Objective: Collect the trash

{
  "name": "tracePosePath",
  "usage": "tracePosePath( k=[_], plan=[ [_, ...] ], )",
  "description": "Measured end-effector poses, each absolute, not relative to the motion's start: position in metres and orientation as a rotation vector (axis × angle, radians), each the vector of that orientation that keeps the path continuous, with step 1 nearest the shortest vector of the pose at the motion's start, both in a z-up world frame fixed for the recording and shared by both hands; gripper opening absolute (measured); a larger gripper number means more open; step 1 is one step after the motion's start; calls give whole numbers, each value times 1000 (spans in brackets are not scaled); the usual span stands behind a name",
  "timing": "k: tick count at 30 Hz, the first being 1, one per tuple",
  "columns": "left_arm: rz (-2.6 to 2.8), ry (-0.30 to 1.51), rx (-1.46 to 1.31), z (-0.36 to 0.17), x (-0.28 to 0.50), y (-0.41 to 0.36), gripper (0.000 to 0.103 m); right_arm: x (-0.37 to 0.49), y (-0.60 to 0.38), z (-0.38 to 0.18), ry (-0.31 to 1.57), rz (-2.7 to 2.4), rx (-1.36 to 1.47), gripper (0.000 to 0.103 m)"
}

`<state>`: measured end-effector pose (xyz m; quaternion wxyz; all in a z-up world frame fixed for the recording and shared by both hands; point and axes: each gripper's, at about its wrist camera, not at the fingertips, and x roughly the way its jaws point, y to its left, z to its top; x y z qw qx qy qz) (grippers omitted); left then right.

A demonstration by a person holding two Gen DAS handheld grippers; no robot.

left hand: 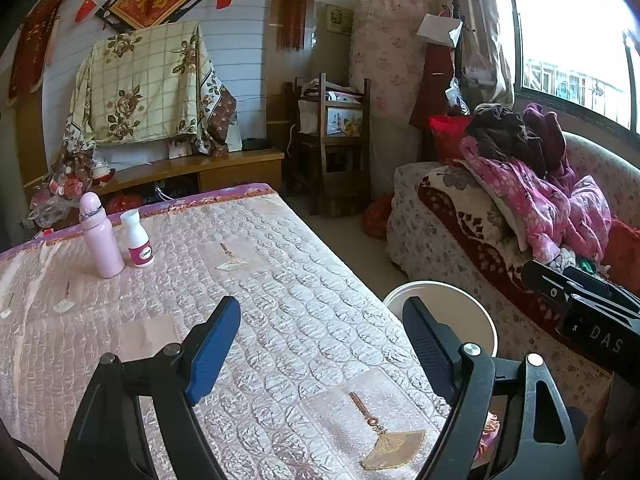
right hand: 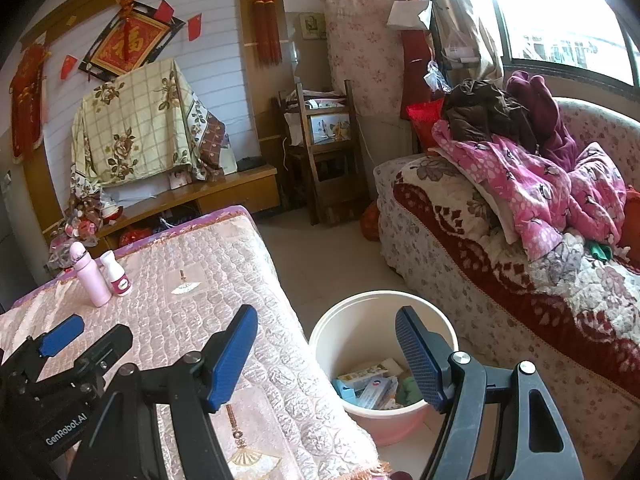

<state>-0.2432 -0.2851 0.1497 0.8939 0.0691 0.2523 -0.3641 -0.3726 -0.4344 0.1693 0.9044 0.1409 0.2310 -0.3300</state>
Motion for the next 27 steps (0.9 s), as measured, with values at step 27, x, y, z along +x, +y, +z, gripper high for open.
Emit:
tracePosePath(
  k=[27],
  plan=[
    [-756, 538, 142, 142, -242, -287, 84, -368, -439, 163, 513, -682, 298, 75]
  ],
)
